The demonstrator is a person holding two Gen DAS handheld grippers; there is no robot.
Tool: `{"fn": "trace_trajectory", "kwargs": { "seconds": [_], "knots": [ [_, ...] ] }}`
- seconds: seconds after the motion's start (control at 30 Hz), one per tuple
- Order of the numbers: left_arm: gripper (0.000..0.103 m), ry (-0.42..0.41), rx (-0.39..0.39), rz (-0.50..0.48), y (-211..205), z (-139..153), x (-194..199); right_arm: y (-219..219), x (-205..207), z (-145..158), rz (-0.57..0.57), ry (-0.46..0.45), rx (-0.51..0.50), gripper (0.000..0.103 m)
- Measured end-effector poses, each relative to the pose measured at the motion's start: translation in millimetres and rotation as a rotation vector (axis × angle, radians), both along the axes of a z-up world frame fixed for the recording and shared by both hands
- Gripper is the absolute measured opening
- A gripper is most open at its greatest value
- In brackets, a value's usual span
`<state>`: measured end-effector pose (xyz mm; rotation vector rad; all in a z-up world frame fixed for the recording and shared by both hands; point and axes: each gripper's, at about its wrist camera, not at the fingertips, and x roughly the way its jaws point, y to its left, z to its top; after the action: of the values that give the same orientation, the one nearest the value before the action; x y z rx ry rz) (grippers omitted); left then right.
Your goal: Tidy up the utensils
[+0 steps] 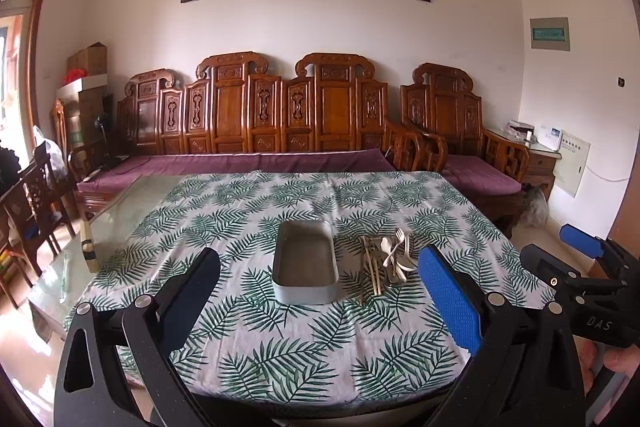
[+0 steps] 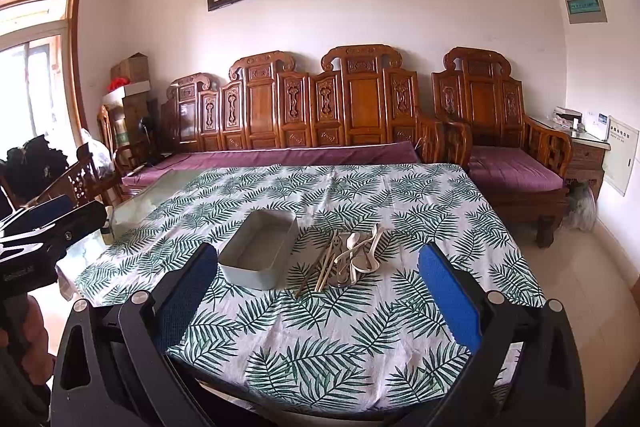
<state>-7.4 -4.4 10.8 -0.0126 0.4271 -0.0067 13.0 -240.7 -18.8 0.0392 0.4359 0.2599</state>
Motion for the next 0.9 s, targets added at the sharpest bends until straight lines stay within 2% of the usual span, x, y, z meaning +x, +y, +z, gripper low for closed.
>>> {"fn": "trace_trajectory", "kwargs": {
  "seconds": [0.43, 0.67, 0.9],
  "knots": [
    [0.096, -0.014, -0.004, -0.009, 0, 2, -4, -4, 1, 2, -0.001, -0.002, 0.0, 0.101],
    [0.096, -0.01, -0.001, -0.012, -2, 0, -2, -1, -3, 13, 0.002, 0.0, -0.002, 0.101],
    [0.096, 0.03, 0.004, -0.02, -1, -13, 10, -2, 6, -2, 0.009, 0.01, -0.008, 0.101]
  ]
}}
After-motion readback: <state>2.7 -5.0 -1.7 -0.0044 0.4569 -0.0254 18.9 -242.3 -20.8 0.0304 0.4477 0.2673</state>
